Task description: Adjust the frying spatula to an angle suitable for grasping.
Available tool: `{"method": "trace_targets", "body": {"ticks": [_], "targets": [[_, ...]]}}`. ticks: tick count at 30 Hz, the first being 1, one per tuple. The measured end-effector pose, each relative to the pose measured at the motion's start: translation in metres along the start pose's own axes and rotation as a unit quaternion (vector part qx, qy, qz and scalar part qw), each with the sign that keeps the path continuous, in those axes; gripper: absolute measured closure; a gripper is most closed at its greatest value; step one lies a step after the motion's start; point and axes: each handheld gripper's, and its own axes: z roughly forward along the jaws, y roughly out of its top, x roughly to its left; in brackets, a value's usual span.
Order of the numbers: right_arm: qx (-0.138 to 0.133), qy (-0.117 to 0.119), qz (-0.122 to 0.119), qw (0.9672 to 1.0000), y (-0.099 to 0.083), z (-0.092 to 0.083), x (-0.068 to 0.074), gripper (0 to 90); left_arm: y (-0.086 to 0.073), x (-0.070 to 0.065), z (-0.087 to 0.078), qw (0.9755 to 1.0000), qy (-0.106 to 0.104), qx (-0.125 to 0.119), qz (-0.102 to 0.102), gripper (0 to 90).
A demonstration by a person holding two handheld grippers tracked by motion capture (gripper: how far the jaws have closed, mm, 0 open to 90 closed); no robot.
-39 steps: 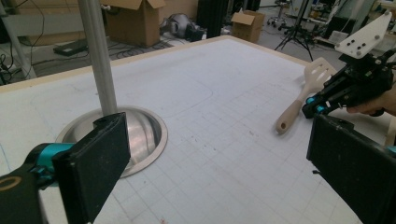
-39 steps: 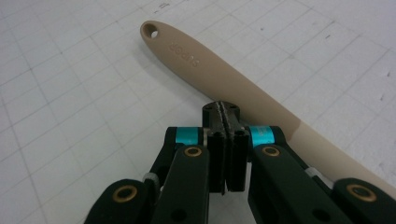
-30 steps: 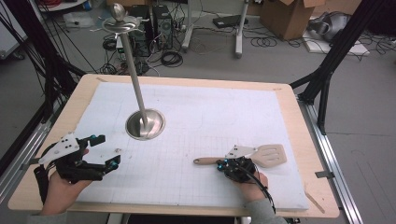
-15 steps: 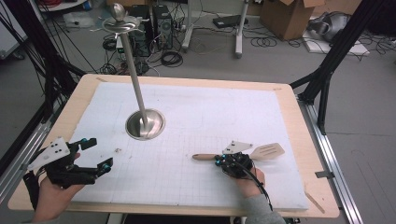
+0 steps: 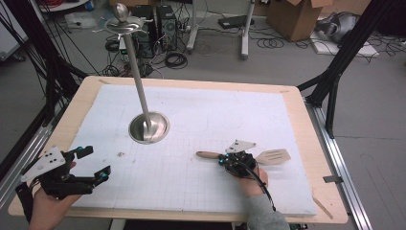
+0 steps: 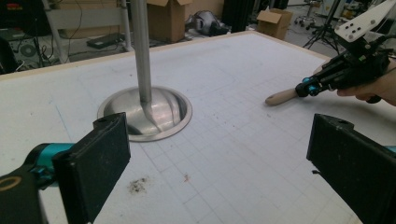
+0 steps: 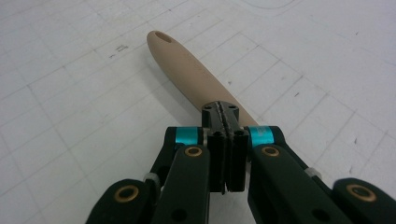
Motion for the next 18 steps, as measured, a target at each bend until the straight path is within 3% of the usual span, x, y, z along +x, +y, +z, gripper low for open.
{"method": "trace_targets", "body": {"ticks": [18], "targets": [[-0.013, -0.037, 0.012, 0.9992, 0.011, 0.018, -0.01, 90.0, -0.001, 0.0, -0.024, 0.9996, 0.022, -0.019, -0.007, 6.6]]}}
